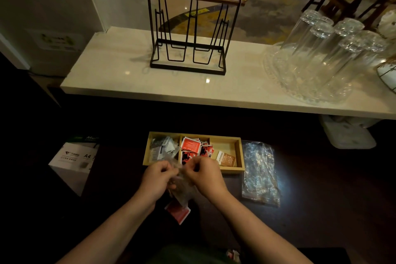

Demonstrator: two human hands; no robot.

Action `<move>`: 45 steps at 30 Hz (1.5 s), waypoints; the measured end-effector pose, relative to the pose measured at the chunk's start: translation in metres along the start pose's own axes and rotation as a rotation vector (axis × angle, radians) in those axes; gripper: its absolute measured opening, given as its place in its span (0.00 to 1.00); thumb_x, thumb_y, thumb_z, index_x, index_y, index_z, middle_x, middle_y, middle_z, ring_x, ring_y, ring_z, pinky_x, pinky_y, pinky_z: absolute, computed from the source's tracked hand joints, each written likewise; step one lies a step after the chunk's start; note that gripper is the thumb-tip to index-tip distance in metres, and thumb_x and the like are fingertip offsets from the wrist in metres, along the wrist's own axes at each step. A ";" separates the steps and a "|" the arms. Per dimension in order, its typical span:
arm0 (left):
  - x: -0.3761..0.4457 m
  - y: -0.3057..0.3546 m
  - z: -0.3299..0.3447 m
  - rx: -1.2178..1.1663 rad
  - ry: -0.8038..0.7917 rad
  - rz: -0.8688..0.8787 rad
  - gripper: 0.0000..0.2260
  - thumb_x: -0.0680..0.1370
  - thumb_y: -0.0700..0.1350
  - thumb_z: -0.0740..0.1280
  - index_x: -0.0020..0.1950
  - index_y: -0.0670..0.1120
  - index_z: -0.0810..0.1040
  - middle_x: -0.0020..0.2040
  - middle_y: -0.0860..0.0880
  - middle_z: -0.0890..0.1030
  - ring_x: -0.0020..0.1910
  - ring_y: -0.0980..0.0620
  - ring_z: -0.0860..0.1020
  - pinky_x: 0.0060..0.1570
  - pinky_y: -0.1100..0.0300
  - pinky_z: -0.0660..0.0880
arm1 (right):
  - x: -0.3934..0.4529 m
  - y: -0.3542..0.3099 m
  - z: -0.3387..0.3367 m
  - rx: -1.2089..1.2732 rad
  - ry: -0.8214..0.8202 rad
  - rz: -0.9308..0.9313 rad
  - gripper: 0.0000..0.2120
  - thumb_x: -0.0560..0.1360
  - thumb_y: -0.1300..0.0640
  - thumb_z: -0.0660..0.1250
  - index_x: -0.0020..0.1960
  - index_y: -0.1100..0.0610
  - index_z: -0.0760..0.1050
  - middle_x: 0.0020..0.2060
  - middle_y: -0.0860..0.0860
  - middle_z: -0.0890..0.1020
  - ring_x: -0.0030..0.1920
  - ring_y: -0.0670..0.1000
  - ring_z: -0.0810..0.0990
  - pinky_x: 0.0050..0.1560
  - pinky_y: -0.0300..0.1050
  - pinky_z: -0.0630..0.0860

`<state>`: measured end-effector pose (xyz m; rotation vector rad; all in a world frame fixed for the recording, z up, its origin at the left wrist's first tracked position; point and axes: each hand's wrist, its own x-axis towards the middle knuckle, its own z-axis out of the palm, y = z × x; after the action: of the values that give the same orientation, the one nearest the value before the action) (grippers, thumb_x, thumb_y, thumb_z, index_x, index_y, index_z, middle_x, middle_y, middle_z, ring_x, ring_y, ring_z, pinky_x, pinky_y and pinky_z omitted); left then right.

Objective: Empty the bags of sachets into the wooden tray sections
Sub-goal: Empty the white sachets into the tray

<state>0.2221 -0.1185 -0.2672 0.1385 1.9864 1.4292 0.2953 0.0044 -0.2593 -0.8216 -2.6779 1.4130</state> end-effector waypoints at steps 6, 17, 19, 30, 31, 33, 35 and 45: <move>-0.009 0.008 -0.021 0.459 0.224 0.236 0.13 0.71 0.35 0.67 0.27 0.39 0.71 0.40 0.49 0.74 0.41 0.53 0.74 0.37 0.60 0.69 | 0.008 0.016 -0.028 -0.350 0.223 -0.007 0.04 0.73 0.55 0.66 0.42 0.56 0.74 0.37 0.51 0.79 0.35 0.50 0.76 0.33 0.44 0.72; -0.011 0.013 -0.014 0.559 0.164 0.319 0.11 0.74 0.40 0.67 0.32 0.44 0.73 0.41 0.50 0.73 0.40 0.52 0.74 0.40 0.60 0.71 | -0.021 -0.023 0.001 -0.397 -0.109 -0.506 0.23 0.73 0.53 0.65 0.66 0.52 0.66 0.59 0.51 0.77 0.59 0.50 0.75 0.58 0.47 0.73; -0.011 0.010 -0.015 0.526 0.111 0.340 0.13 0.74 0.38 0.67 0.29 0.46 0.71 0.39 0.50 0.74 0.39 0.53 0.74 0.37 0.64 0.68 | -0.013 -0.021 0.010 -0.395 -0.077 -0.486 0.20 0.73 0.57 0.66 0.64 0.55 0.69 0.56 0.54 0.79 0.56 0.54 0.77 0.55 0.50 0.76; -0.004 -0.031 -0.034 -0.349 -0.098 -0.415 0.18 0.80 0.56 0.53 0.54 0.45 0.75 0.50 0.40 0.82 0.47 0.38 0.80 0.49 0.43 0.75 | -0.001 -0.076 -0.048 -0.021 0.052 -0.528 0.05 0.73 0.58 0.70 0.46 0.60 0.79 0.40 0.53 0.83 0.40 0.50 0.81 0.42 0.49 0.79; -0.006 -0.029 -0.029 -0.436 -0.162 -0.431 0.20 0.80 0.57 0.51 0.54 0.46 0.76 0.49 0.40 0.83 0.47 0.37 0.81 0.49 0.43 0.76 | 0.001 -0.082 -0.055 0.021 0.061 -0.506 0.05 0.73 0.59 0.71 0.45 0.60 0.79 0.39 0.53 0.83 0.40 0.50 0.82 0.42 0.50 0.80; -0.006 -0.020 -0.022 -0.558 -0.194 -0.388 0.20 0.80 0.57 0.50 0.54 0.47 0.77 0.43 0.44 0.86 0.38 0.44 0.84 0.36 0.52 0.79 | 0.005 -0.087 -0.068 0.085 0.073 -0.465 0.04 0.73 0.59 0.71 0.45 0.60 0.79 0.38 0.53 0.83 0.38 0.50 0.82 0.43 0.50 0.80; -0.005 -0.007 -0.018 -0.578 -0.097 -0.275 0.16 0.81 0.54 0.53 0.52 0.47 0.77 0.35 0.48 0.85 0.28 0.51 0.81 0.22 0.63 0.74 | 0.010 -0.085 -0.082 0.101 0.067 -0.388 0.04 0.73 0.58 0.71 0.43 0.59 0.78 0.36 0.53 0.84 0.36 0.50 0.83 0.43 0.50 0.81; 0.011 0.055 -0.046 -0.032 0.217 0.408 0.14 0.80 0.46 0.60 0.37 0.40 0.71 0.28 0.50 0.73 0.25 0.55 0.72 0.22 0.65 0.66 | 0.033 -0.026 -0.136 0.196 0.012 -0.109 0.09 0.74 0.61 0.69 0.53 0.53 0.80 0.41 0.54 0.81 0.44 0.52 0.81 0.48 0.45 0.80</move>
<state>0.1707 -0.1289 -0.2162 0.4100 2.1971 1.7944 0.2874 0.1114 -0.1661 -0.6561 -2.4814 1.6044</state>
